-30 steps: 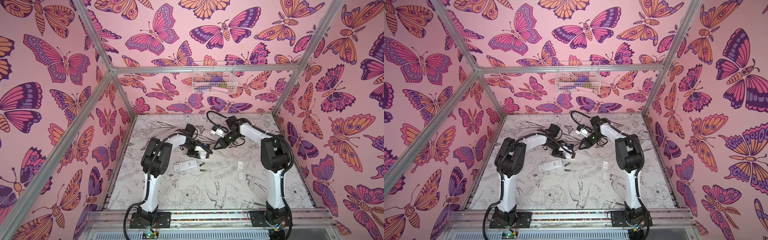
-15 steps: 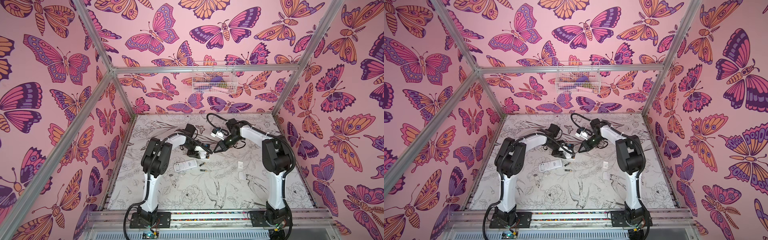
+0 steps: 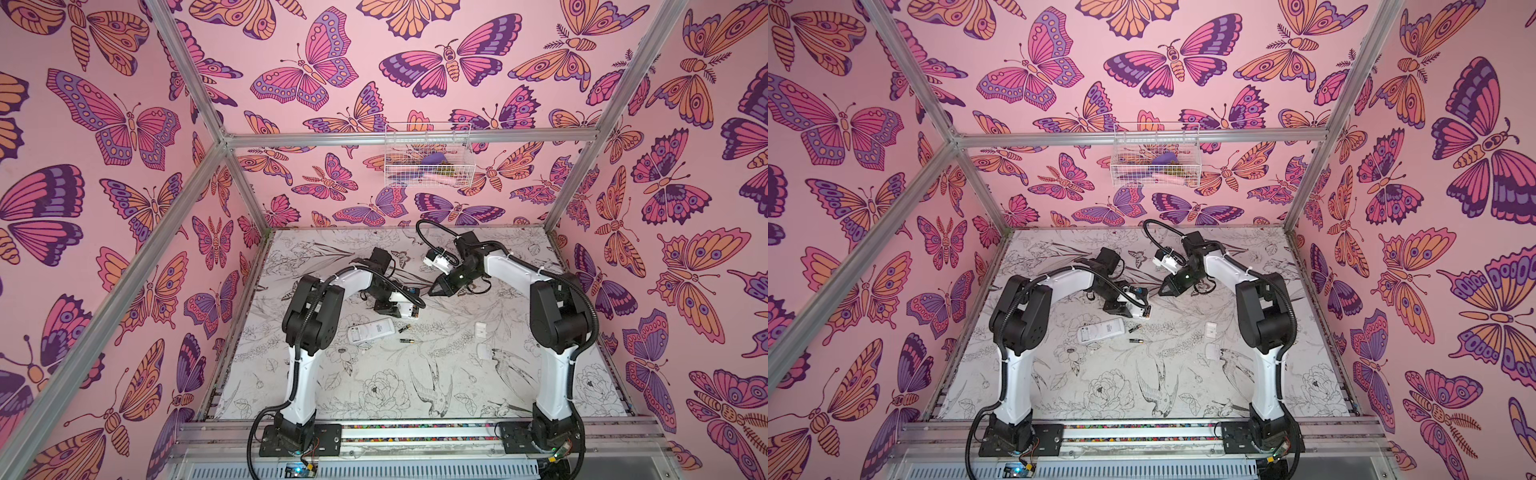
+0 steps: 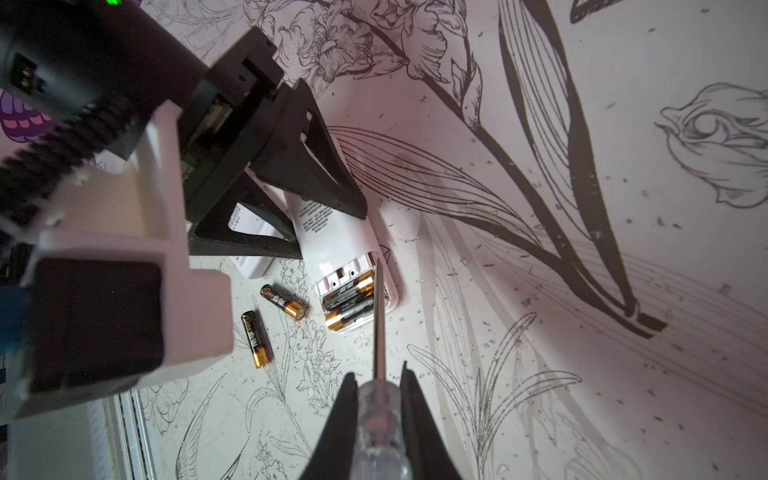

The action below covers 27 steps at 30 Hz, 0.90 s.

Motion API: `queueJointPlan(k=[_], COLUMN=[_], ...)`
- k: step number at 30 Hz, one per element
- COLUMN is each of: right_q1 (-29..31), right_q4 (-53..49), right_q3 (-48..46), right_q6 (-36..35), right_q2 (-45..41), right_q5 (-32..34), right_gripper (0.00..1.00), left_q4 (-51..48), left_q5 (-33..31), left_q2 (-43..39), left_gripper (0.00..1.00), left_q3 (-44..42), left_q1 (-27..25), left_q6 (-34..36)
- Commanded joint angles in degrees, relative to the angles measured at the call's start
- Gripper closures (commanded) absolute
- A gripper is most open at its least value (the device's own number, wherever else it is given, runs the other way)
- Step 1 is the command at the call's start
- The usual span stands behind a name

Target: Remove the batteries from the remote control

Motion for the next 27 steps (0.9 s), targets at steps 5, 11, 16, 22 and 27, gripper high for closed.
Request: queueJointPlan(k=[5, 11, 16, 22, 27], right_q1=[1.23, 1.36, 1.32, 0.39, 0.27], right_q4=[-4.70, -5.55, -4.88, -1.07, -1.47], right_q3=[1.92, 2.03, 2.13, 1.59, 1.41], right_q6=[-4.09, -4.75, -4.48, -2.25, -2.64], right_q2=[1.38, 1.84, 1.29, -0.22, 0.31], right_q5=[-0.77, -0.04, 0.25, 1.25, 3.33], right_gripper=[1.00, 1.00, 1.00, 1.00, 1.00], left_q4=[-0.88, -0.83, -0.83, -0.92, -0.81], left_q5=[-1.06, -1.11, -1.05, -1.05, -1.08], left_q2=[1.01, 1.10, 1.10, 1.17, 1.08], left_gripper=[0.59, 0.59, 0.59, 0.59, 0.59], left_q3=[-0.47, -0.57, -0.56, -0.69, -0.65], left_q1=[-0.61, -0.61, -0.61, -0.63, -0.65], left_q6=[0.14, 0.09, 0.06, 0.06, 0.06])
